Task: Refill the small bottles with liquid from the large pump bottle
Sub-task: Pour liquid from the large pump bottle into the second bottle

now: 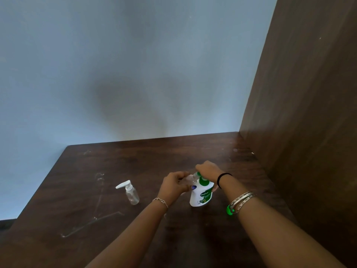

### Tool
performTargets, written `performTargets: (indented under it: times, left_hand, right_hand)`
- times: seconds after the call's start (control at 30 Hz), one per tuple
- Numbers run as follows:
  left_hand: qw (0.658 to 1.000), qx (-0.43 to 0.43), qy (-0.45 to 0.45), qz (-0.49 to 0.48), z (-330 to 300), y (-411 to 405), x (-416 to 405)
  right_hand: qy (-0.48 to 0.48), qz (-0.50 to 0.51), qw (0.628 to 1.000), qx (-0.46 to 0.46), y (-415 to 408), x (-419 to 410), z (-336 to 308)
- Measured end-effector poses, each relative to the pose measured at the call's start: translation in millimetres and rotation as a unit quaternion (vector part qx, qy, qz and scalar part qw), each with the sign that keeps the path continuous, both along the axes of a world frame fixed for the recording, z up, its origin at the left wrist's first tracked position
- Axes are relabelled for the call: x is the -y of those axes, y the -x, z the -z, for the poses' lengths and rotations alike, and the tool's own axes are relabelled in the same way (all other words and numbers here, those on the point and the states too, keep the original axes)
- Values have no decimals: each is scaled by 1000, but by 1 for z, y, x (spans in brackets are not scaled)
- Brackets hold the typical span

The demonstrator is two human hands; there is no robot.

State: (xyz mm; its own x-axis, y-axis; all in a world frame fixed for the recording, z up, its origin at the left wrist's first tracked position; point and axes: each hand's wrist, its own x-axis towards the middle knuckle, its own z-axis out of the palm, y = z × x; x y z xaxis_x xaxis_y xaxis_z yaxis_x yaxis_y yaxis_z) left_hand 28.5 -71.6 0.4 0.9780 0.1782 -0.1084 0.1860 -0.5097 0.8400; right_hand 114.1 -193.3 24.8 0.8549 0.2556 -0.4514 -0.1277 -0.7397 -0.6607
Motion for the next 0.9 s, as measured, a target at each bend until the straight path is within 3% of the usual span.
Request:
performTargets:
  times: [0.13, 0.37, 0.57, 0.77, 0.9]
  left_hand:
    - [1000, 2, -16, -6, 1, 0, -2]
    - [1000, 5, 8, -1, 1, -2, -2]
    - [1000, 2, -18, 3, 1, 0, -1]
    - [1000, -5, 10, 25, 2, -2, -5]
    - [999, -13, 39, 18, 0, -2, -7]
  right_hand:
    - [24, 23, 998, 50, 2, -2, 10]
    - [-17, 7, 1000, -7, 1, 3, -3]
    - [27, 15, 999, 41, 7, -2, 3]
    - [-19, 8, 998, -53, 8, 4, -14]
    - [-3, 13, 1000, 1, 7, 0, -10]
